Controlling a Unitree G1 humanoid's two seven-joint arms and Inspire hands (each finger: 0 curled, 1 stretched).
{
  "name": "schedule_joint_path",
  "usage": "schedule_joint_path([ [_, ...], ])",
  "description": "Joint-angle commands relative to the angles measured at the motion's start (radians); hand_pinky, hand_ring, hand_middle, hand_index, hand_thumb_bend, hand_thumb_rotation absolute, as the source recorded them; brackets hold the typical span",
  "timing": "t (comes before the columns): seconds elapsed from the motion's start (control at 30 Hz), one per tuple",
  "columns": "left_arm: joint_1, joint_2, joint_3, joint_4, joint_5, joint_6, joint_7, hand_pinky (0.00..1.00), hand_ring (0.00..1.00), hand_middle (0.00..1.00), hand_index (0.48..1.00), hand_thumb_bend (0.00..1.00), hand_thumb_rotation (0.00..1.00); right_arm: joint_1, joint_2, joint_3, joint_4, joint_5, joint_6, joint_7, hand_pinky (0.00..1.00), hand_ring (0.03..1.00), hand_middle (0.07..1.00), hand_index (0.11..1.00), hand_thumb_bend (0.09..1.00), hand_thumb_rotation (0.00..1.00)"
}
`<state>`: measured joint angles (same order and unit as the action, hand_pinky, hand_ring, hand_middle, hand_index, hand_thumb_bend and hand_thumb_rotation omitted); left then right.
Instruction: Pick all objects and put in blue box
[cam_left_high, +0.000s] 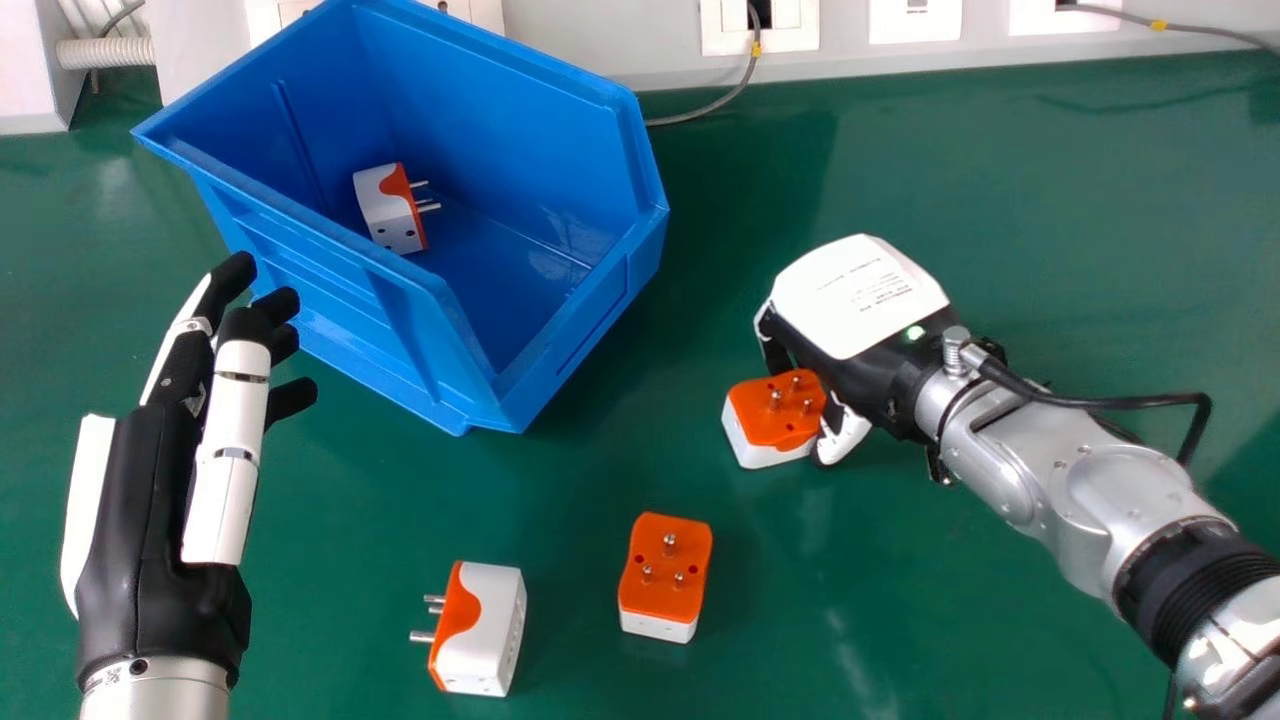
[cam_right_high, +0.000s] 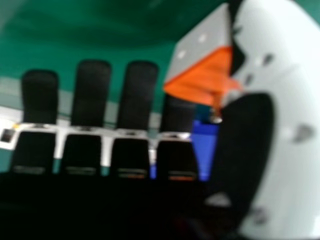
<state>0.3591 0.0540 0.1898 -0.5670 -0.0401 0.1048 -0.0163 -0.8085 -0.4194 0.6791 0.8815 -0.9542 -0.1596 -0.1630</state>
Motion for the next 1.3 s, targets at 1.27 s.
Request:
schedule_joint_path([
  [1.27,0.002,0.005,0.002,-0.031,0.006,0.015,0.007,0.78,0.87,0.87,0.903,0.34,0.9,0.014,-0.029,-0.006,-0.07,-0.007,0.056,0.124,0.13,0.175,0.422,0.472,0.525,0.0],
])
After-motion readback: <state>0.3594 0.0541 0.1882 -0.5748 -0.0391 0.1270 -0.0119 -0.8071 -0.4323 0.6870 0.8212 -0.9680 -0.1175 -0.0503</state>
